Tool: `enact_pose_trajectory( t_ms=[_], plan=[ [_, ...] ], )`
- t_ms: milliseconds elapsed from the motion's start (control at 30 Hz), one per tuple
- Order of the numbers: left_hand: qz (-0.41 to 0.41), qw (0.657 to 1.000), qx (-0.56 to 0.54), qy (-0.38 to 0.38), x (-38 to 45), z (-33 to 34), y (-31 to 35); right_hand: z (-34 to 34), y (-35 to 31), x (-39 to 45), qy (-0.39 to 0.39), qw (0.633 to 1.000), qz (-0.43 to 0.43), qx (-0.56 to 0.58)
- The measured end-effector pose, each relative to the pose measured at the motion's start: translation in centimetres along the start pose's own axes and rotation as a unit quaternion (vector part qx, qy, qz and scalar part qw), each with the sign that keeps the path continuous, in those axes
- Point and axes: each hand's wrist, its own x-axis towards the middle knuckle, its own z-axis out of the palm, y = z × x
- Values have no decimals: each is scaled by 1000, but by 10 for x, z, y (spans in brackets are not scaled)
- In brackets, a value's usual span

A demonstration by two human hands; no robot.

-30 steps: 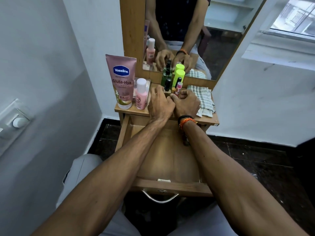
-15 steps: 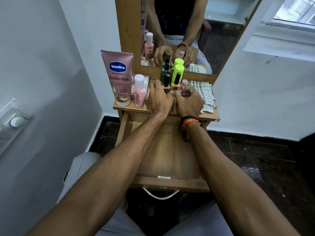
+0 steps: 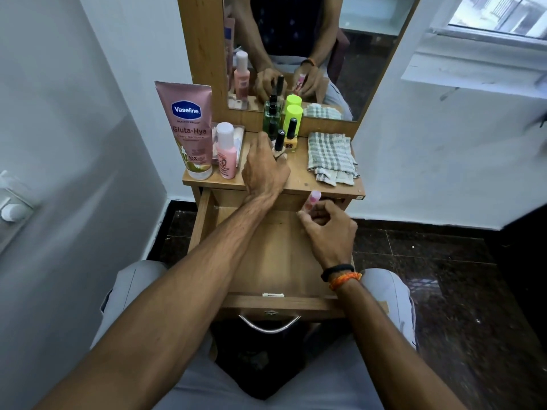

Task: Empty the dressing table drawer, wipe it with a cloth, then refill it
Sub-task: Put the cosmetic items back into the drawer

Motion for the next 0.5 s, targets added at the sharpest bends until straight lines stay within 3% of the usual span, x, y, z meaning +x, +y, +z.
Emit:
enact_pose_trajectory(
  t_ms=[200, 500],
  plan=[
    [89, 994, -49, -35, -45, -16, -18, -1, 22, -19, -135, 980, 110, -91],
    [68, 977, -72, -188, -81, -19, -55, -5, 22, -22, -178, 951, 124, -222]
  ],
)
